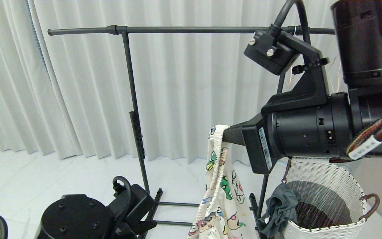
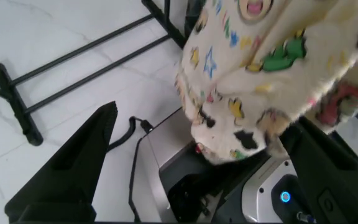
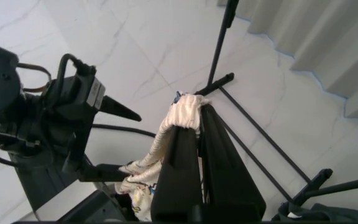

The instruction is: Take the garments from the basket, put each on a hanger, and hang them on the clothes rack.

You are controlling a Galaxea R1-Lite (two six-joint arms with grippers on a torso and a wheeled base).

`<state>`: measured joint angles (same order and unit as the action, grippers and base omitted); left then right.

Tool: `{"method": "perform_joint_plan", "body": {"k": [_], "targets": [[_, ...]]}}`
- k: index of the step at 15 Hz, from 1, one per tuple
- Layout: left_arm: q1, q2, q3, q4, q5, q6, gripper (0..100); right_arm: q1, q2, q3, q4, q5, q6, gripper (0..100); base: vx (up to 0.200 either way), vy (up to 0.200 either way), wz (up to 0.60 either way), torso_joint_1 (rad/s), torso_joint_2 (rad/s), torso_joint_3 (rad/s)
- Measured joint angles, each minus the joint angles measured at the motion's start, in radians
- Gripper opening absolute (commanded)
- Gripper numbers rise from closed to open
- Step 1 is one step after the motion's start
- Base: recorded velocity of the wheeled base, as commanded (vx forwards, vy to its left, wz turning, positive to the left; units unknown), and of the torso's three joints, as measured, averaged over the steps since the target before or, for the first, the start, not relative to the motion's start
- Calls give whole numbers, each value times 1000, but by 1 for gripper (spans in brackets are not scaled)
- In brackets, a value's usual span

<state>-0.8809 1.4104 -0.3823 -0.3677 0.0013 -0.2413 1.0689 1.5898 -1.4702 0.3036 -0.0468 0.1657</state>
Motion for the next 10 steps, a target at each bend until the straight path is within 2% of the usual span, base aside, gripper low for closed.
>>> {"method": "perform_joint_plan", "body": {"k": [4,7,8,10], "targets": [[-6,22,-19,-9,0,-5,100,7,-7,0,1,0,0,0,0,0,0,0,0,0],[-5,35,20,-10,1,0,100,7,-19,-1,27,-2,0,0,0,0,0,0,0,0],[-5,36,31,-12,1,0,0,7,-24,0,32,-2,0,0,0,0,0,0,0,0],[-4,25,53,-12,12,3,0,-7,-40,22,49,-17,0,0,0,0,0,0,0,0]]}}
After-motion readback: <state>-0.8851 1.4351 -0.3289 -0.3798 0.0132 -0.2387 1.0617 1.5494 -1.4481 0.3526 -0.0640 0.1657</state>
